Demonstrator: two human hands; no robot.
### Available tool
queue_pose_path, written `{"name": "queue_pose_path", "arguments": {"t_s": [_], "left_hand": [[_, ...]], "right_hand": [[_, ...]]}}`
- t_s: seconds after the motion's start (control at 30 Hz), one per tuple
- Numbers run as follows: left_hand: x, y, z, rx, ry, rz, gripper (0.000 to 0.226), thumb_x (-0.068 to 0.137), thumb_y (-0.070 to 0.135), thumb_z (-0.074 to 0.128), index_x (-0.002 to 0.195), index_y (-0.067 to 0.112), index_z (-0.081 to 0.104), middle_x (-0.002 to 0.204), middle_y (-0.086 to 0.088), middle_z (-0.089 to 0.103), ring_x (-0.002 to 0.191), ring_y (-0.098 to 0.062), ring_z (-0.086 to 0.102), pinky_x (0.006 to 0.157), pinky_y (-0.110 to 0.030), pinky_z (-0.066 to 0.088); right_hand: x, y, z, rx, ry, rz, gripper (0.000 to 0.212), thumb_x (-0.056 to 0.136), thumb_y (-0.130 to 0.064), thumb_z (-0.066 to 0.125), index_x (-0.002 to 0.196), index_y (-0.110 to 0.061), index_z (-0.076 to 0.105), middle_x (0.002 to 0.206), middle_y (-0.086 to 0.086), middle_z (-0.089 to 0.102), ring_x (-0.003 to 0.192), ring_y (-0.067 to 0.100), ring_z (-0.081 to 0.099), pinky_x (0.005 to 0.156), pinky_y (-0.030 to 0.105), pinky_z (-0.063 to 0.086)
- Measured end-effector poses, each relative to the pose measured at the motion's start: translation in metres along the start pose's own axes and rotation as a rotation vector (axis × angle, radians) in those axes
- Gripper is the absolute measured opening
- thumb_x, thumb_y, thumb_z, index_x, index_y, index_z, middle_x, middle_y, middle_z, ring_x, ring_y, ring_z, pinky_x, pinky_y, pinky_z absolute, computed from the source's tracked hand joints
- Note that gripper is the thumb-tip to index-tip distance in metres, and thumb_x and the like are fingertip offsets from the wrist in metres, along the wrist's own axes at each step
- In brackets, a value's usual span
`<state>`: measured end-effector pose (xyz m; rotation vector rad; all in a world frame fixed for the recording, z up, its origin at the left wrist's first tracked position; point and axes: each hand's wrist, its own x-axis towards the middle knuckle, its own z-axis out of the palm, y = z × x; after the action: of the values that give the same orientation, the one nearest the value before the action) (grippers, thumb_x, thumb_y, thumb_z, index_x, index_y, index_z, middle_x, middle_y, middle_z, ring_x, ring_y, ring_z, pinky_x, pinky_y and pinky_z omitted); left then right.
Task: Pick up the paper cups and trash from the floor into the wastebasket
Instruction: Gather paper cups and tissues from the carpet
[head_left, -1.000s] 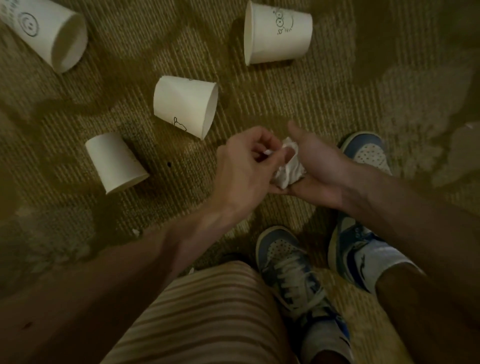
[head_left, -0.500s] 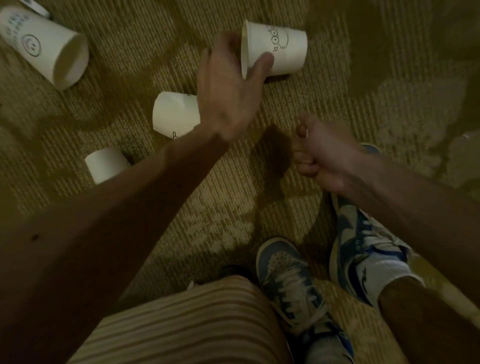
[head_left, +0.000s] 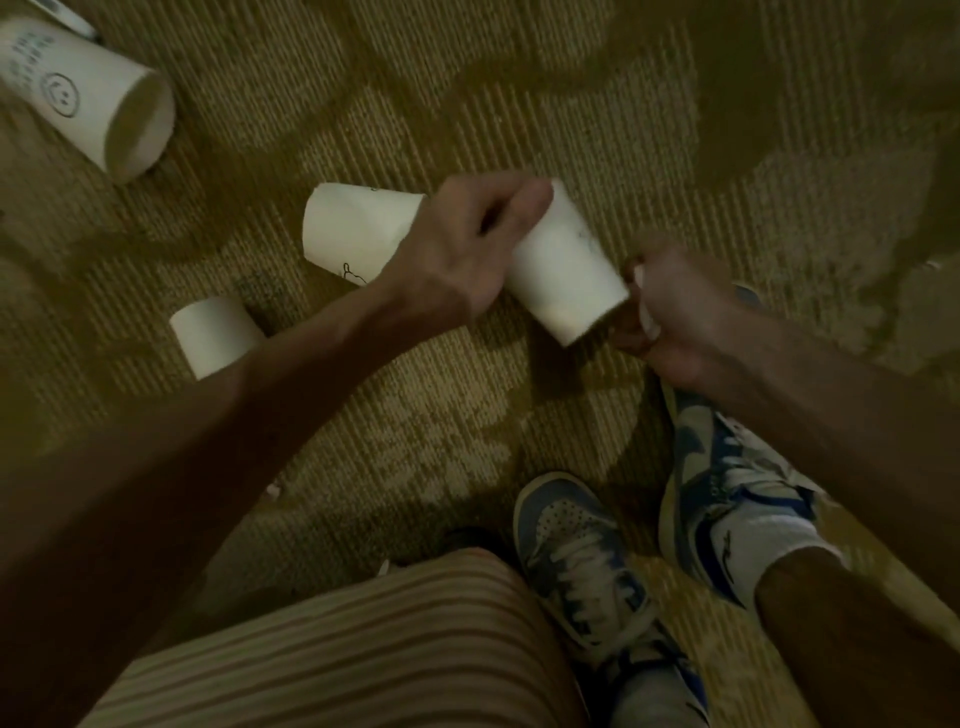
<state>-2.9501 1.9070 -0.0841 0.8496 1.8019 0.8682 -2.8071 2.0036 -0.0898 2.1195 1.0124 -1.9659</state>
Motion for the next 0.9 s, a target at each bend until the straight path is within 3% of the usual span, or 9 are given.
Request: {"name": "queue_pose_path", "arguments": {"t_s": [0.07, 0.13, 0.2, 0.37, 0.47, 0.6, 0.7, 0.8, 0.9], "left_hand": [[-0.010, 0.000, 0.000, -0.011, -0.117, -0.011, 0.037, 0.106, 0.025, 0.042, 0.071, 0.021, 0.051, 0.062, 0.013, 0.044, 0.056, 0.004, 0.044, 0.053, -0.011, 0.037], [-0.015, 0.000, 0.000, -0.050, -0.173, -0.044, 0.040, 0.106, 0.025, 0.043, 0.067, 0.022, 0.050, 0.055, 0.015, 0.046, 0.052, 0.002, 0.043, 0.049, -0.011, 0.034], [-0.020, -0.004, 0.001, -0.100, -0.154, -0.062, 0.041, 0.105, 0.026, 0.046, 0.065, 0.023, 0.055, 0.053, 0.017, 0.050, 0.050, 0.002, 0.046, 0.048, -0.010, 0.034], [-0.028, -0.004, 0.016, -0.157, 0.110, -0.209, 0.019, 0.091, 0.033, 0.068, 0.097, 0.015, 0.068, 0.085, 0.006, 0.066, 0.073, 0.003, 0.062, 0.064, -0.015, 0.051], [-0.030, 0.010, 0.019, -0.193, 0.221, -0.254, 0.034, 0.089, 0.037, 0.070, 0.115, 0.017, 0.061, 0.103, 0.002, 0.065, 0.087, 0.002, 0.064, 0.073, -0.015, 0.054], [-0.036, 0.063, 0.011, -0.248, 0.273, -0.377, 0.050, 0.088, 0.046, 0.068, 0.129, 0.023, 0.053, 0.122, 0.002, 0.058, 0.101, -0.008, 0.064, 0.077, -0.023, 0.057], [-0.058, 0.139, 0.004, -0.390, 0.269, -0.469, 0.066, 0.081, 0.056, 0.071, 0.134, 0.023, 0.051, 0.118, 0.008, 0.062, 0.099, -0.005, 0.066, 0.075, -0.020, 0.057], [-0.080, 0.248, -0.007, -0.396, 0.161, -0.506, 0.077, 0.059, 0.071, 0.070, 0.117, 0.020, 0.064, 0.106, 0.002, 0.072, 0.095, -0.016, 0.071, 0.080, -0.037, 0.061], [-0.094, 0.372, -0.027, -0.342, 0.050, -0.359, 0.076, 0.059, 0.075, 0.066, 0.111, 0.020, 0.068, 0.103, -0.002, 0.075, 0.095, -0.021, 0.072, 0.088, -0.046, 0.058]], "right_hand": [[-0.001, 0.003, 0.007, -0.030, -0.096, 0.008, 0.030, 0.103, -0.029, 0.046, 0.085, -0.008, 0.060, 0.067, 0.003, 0.062, 0.070, 0.019, 0.061, 0.073, 0.035, 0.053], [-0.004, 0.006, 0.014, -0.078, -0.233, 0.017, 0.029, 0.104, -0.024, 0.045, 0.109, -0.002, 0.064, 0.103, 0.017, 0.070, 0.102, 0.032, 0.067, 0.095, 0.046, 0.052], [-0.007, 0.012, 0.020, -0.062, -0.333, 0.048, 0.034, 0.107, -0.027, 0.041, 0.123, -0.005, 0.062, 0.118, 0.018, 0.068, 0.115, 0.033, 0.063, 0.100, 0.052, 0.050], [-0.016, 0.016, 0.033, 0.059, -0.525, 0.103, 0.060, 0.103, -0.056, 0.025, 0.128, -0.014, 0.061, 0.118, 0.010, 0.071, 0.110, 0.023, 0.067, 0.099, 0.045, 0.051], [-0.026, 0.002, 0.026, 0.076, -0.607, 0.073, 0.070, 0.097, -0.065, 0.024, 0.129, -0.015, 0.060, 0.119, 0.010, 0.070, 0.112, 0.023, 0.067, 0.100, 0.045, 0.051], [-0.066, -0.033, -0.005, -0.032, -0.601, -0.004, 0.057, 0.097, -0.058, 0.042, 0.127, -0.014, 0.062, 0.118, 0.009, 0.071, 0.111, 0.023, 0.067, 0.100, 0.049, 0.051], [-0.123, -0.072, -0.041, 0.031, -0.502, -0.025, 0.056, 0.094, -0.054, 0.052, 0.125, -0.009, 0.063, 0.118, 0.013, 0.070, 0.111, 0.028, 0.066, 0.102, 0.054, 0.048], [-0.210, -0.132, -0.083, 0.024, -0.429, -0.065, 0.059, 0.095, -0.054, 0.051, 0.127, -0.006, 0.060, 0.119, 0.015, 0.069, 0.110, 0.028, 0.066, 0.102, 0.050, 0.049], [-0.306, -0.202, -0.129, 0.009, -0.290, -0.202, 0.059, 0.095, -0.058, 0.049, 0.120, -0.007, 0.065, 0.112, 0.013, 0.072, 0.104, 0.028, 0.069, 0.099, 0.049, 0.051]]}}
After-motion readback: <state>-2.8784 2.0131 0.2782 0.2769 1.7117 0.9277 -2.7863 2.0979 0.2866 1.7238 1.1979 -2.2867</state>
